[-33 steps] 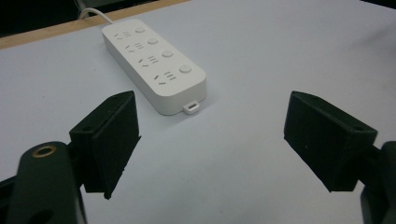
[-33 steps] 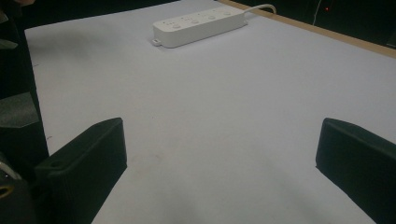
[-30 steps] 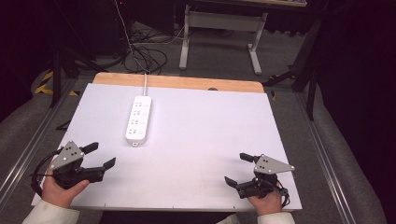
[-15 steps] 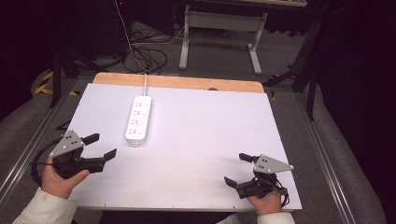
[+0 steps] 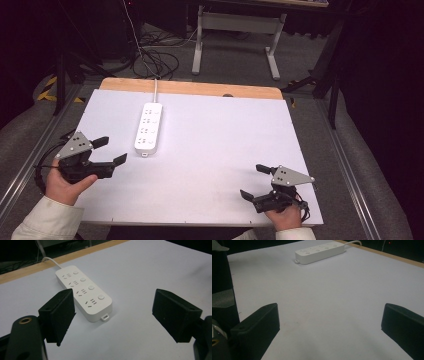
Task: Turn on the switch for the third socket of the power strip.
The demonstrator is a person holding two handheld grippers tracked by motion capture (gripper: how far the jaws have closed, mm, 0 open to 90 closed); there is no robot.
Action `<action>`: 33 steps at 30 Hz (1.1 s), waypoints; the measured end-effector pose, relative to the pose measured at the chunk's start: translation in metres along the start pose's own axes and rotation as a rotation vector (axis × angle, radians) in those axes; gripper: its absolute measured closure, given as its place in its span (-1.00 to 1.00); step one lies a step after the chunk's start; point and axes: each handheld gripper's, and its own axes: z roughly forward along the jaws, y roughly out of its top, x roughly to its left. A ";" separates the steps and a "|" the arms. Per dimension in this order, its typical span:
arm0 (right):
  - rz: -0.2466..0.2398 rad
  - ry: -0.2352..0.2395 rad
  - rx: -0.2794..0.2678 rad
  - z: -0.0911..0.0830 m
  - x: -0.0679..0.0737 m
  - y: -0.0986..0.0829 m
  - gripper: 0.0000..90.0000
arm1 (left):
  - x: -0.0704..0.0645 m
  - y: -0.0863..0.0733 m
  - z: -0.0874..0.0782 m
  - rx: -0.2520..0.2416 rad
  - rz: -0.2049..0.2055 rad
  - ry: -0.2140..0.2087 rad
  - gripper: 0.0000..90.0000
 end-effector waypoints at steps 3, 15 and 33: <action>0.000 -0.001 -0.003 0.000 0.000 0.000 -0.95 | 0.001 0.004 0.001 0.001 0.006 0.005 -0.58; 0.005 -0.002 -0.005 -0.001 0.000 0.000 -0.94 | 0.008 0.014 0.006 -0.006 0.001 0.028 -0.29; 0.004 0.003 -0.003 -0.001 0.000 0.000 -0.94 | 0.027 0.039 0.034 0.031 -0.010 -0.019 0.26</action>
